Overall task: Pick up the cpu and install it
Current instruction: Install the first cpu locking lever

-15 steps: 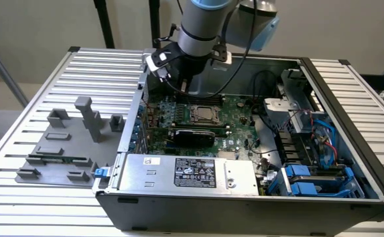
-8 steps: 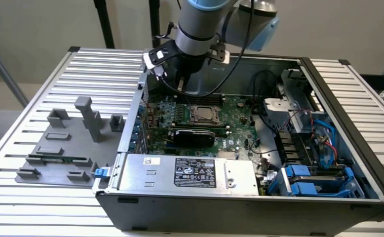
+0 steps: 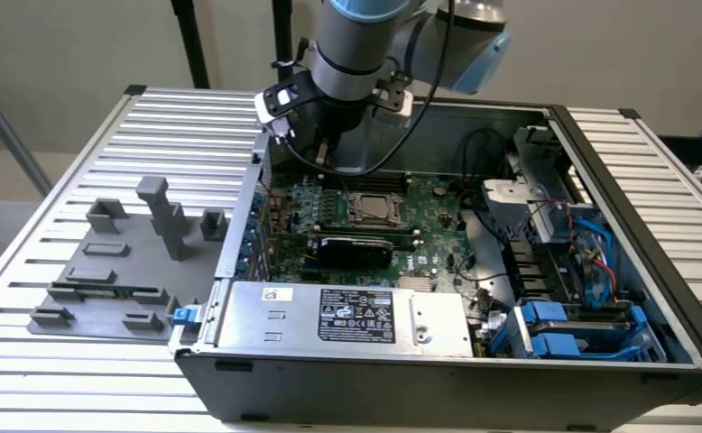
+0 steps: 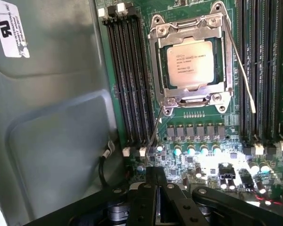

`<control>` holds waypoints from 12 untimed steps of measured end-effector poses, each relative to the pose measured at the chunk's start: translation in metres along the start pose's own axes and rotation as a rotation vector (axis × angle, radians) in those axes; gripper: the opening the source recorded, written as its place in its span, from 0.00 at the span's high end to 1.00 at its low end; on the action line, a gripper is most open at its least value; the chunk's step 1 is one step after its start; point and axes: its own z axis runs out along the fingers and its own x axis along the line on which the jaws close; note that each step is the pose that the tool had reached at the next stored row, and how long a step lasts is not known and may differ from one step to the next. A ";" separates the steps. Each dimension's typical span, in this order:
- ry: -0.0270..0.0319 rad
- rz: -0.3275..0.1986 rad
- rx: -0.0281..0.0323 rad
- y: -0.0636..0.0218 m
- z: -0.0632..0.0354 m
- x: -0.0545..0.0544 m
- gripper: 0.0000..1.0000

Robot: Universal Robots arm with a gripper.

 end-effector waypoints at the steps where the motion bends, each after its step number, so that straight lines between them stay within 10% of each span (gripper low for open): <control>1: 0.0065 0.009 -0.0020 0.0000 0.0000 0.000 0.89; 5: 0.0196 0.036 -0.0086 0.0003 -0.0001 0.000 0.89; 12: 0.0232 0.052 -0.0132 0.0067 -0.0023 0.002 0.89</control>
